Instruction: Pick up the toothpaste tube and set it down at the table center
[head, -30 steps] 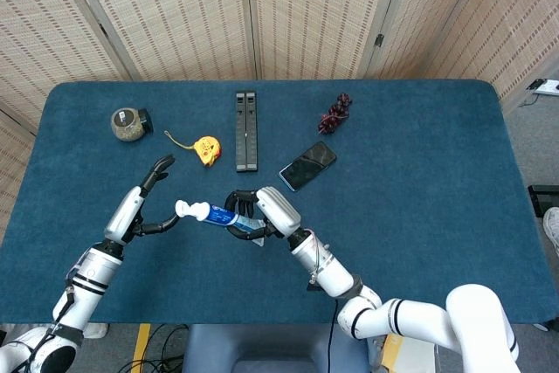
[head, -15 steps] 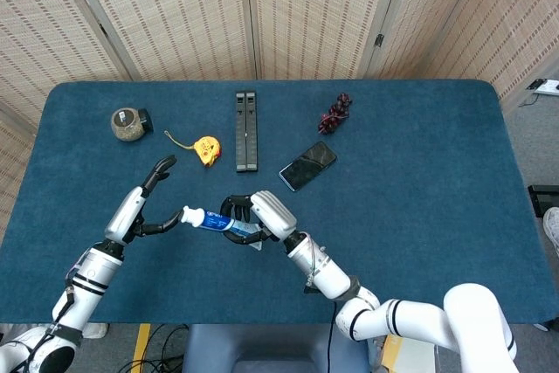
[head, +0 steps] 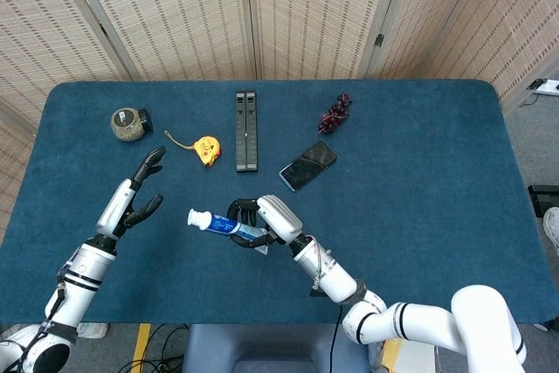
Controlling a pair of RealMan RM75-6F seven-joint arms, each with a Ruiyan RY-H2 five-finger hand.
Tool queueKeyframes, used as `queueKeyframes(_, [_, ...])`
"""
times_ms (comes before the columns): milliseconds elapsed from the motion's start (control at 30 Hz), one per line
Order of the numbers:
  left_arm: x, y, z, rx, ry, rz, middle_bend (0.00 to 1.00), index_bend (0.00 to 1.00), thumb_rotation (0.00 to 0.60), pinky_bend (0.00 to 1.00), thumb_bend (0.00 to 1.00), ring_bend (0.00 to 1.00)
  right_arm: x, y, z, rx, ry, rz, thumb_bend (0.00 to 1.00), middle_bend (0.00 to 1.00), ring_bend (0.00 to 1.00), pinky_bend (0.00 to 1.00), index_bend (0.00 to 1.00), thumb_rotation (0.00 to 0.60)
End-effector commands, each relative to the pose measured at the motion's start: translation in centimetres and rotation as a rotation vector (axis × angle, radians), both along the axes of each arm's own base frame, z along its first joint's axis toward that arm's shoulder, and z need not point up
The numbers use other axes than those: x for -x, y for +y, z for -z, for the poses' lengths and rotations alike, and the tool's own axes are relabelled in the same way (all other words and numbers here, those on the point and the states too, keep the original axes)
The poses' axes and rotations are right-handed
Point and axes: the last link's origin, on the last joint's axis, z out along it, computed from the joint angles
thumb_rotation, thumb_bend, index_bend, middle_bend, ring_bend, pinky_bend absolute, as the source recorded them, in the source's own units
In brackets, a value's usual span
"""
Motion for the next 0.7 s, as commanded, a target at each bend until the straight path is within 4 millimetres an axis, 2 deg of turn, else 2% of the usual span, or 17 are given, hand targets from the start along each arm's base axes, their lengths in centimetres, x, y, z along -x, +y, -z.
queueKeyframes(33, [-0.5,-0.1,0.1,0.005,-0.003,0.022,0.0,0.0,0.059,0.13,0.09,0.0,-1.0,0.2,0.3,-0.015,0.012,-0.009,0.66,0.62,0.58,0.62,0.66,0.6])
queueKeyframes(233, [-1.2,0.0,0.7,-0.032,0.052,0.087,0.0,0.0,0.003,0.13,0.05,0.0,-2.7,0.6,0.7,-0.079,0.035,-0.009,0.66,0.62,0.58,0.62,0.66,0.6])
queueKeyframes(700, [-2.4,0.3,2.4,-0.045,0.194,0.216,0.0,0.0,0.0,0.13,0.04,0.0,-4.2,0.8,0.8,-0.137,0.066,0.023,0.66,0.62,0.58,0.62,0.66,0.6])
